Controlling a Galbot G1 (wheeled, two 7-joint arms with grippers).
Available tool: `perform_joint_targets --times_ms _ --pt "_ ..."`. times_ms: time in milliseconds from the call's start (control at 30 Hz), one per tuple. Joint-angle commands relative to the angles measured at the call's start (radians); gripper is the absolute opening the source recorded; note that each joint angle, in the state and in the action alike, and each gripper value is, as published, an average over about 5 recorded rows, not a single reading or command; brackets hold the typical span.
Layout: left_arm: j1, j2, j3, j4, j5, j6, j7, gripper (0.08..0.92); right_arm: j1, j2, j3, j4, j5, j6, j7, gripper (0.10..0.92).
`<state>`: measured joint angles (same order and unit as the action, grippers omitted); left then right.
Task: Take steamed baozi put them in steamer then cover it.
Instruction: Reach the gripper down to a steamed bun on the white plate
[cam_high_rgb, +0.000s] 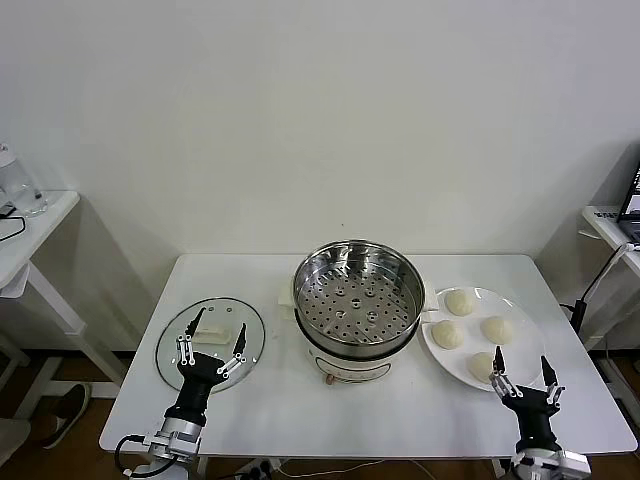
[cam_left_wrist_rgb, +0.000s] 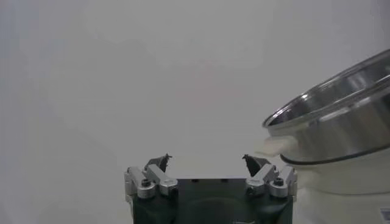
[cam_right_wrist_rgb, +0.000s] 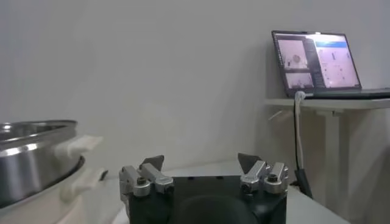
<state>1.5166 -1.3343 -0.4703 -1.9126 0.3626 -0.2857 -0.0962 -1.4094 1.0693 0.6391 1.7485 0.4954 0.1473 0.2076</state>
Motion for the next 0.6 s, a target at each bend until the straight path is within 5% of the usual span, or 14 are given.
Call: perform_joint_targets --times_ms 33,333,600 --pt "0.005 0.001 0.002 -0.002 0.001 -0.001 0.000 0.823 0.256 -0.173 -0.055 -0.146 0.067 -0.077 0.007 0.823" --pt "0.012 -0.006 0.006 -0.004 0.008 0.001 -0.001 0.823 0.820 -0.328 -0.478 -0.579 0.207 -0.116 -0.166 0.823" --pt "0.015 -0.003 0.005 -0.013 0.005 0.003 -0.003 0.823 1.114 -0.381 -0.829 -0.827 0.046 -0.118 -0.693 0.823"
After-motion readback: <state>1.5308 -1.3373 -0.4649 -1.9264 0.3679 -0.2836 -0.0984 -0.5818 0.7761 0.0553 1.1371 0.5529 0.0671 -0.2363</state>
